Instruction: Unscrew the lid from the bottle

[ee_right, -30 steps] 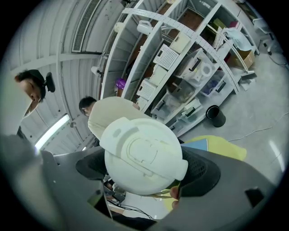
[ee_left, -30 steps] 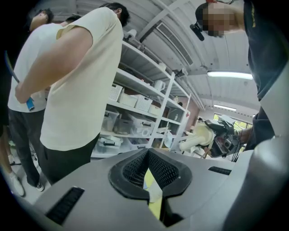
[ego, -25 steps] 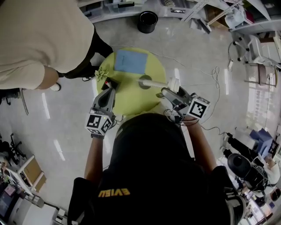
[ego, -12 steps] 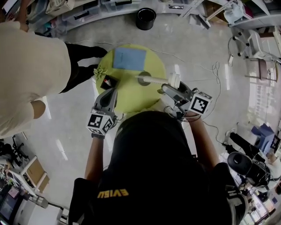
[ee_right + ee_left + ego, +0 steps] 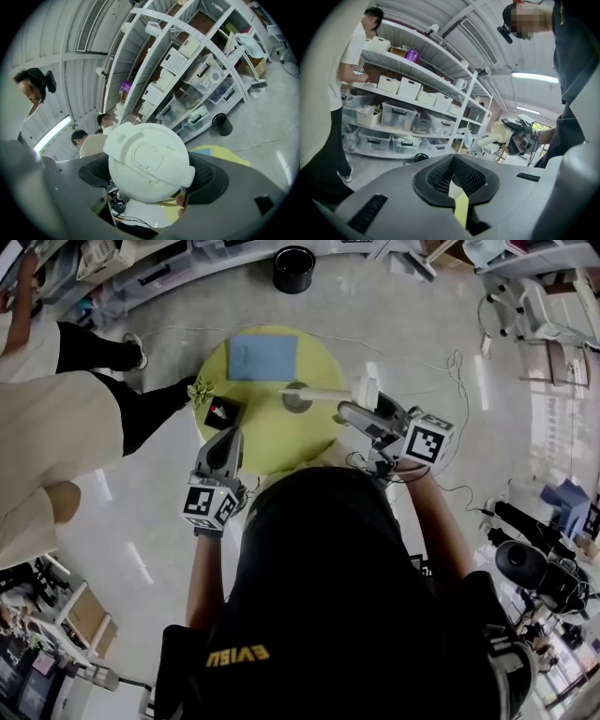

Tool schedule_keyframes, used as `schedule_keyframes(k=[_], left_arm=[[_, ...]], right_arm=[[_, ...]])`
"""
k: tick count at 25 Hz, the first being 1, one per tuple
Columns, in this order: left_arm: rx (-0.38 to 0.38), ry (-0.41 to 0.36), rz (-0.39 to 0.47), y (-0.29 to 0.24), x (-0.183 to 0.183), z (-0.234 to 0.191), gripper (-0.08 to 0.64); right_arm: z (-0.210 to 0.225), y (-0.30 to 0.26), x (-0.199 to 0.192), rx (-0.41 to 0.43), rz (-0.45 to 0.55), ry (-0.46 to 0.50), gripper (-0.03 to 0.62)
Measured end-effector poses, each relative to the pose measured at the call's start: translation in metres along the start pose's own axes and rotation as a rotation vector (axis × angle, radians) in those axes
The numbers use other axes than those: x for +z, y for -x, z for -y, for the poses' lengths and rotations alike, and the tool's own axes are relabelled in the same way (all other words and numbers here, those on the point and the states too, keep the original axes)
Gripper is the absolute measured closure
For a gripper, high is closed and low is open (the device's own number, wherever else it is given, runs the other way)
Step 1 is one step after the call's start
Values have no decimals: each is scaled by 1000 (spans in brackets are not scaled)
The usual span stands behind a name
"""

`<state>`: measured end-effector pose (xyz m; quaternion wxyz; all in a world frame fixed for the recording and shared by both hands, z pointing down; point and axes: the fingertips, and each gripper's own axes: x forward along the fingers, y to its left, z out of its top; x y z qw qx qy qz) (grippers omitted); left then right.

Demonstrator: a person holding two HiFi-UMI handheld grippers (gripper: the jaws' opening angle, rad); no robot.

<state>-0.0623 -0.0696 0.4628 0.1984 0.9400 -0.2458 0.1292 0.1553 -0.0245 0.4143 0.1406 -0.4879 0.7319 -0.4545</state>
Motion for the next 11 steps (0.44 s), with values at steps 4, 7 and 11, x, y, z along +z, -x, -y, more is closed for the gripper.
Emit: schedule_keyframes(k=[4,7,11], left_arm=[[0,-5,-3,4,-4,-2,541],[30,-5,6,9,-7,-8,541],[97,-53,27,16,10,-39,541]], right_arm=[[-1,-6,-5,-15,-33,36,127],[0,-13,-7,-14,-62,74,127],[-7,-46,7,45,-94,142,127]])
